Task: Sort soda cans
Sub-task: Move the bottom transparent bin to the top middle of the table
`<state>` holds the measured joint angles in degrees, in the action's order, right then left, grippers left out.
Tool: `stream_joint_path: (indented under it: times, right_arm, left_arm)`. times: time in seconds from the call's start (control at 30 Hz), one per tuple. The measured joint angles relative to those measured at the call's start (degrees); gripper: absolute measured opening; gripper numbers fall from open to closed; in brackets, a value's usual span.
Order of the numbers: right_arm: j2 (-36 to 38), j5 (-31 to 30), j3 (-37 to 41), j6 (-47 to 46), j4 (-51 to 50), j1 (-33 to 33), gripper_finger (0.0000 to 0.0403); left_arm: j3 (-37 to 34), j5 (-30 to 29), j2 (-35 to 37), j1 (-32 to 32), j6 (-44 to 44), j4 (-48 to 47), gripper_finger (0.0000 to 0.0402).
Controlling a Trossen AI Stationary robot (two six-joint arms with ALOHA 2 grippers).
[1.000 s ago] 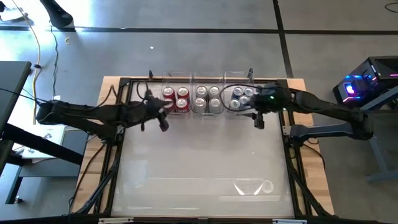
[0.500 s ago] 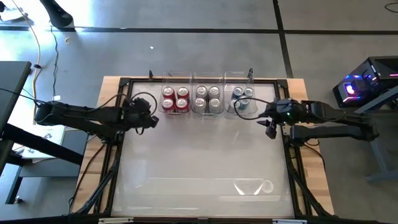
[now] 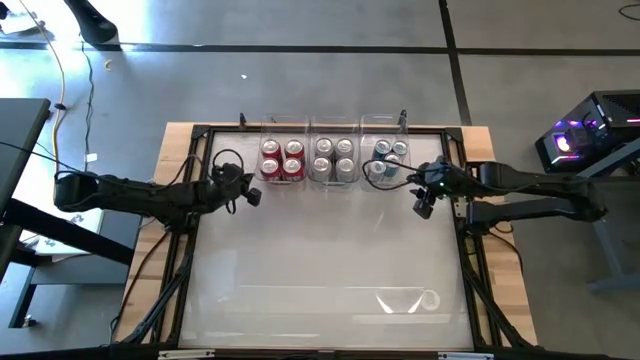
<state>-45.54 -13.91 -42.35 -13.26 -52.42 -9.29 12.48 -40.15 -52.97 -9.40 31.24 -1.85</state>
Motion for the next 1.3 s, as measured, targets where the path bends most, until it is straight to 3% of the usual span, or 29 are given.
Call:
stream_joint_path:
  times: [0.1, 0.2, 0.5, 0.8, 1.0, 1.3]
  right_arm:
    - [-2.0, -1.2, 0.0, -0.8, -0.1, -1.1, 0.0132]
    - [-4.2, -2.1, 0.0, -1.2, -0.2, -2.4, 0.0132]
    - [-8.6, -2.7, 0.0, -1.3, -0.3, -6.6, 0.0132]
    - [-14.8, -7.9, -0.7, -4.3, -2.6, -12.8, 0.0132]
    - [-19.9, -7.1, -0.7, -2.3, -1.3, -16.7, 0.0132]
    - [-21.6, -4.9, -0.7, 3.3, 3.0, -16.9, 0.0132]
  left_arm:
    - [-2.0, 2.9, 0.0, -1.4, -3.0, 8.1, 0.0001]
    - [-2.4, 3.9, -0.1, -2.3, -4.5, 10.2, 0.0]
    - [-2.5, 5.0, -0.1, -2.6, -5.4, 11.0, 0.0]
    - [-2.5, 5.2, -0.1, -2.6, -5.4, 11.2, 0.0]
    - [-2.5, 5.2, -0.1, -2.6, -5.4, 11.2, 0.0]
    - [-2.5, 5.1, -0.4, -2.6, -5.4, 11.6, 0.0]
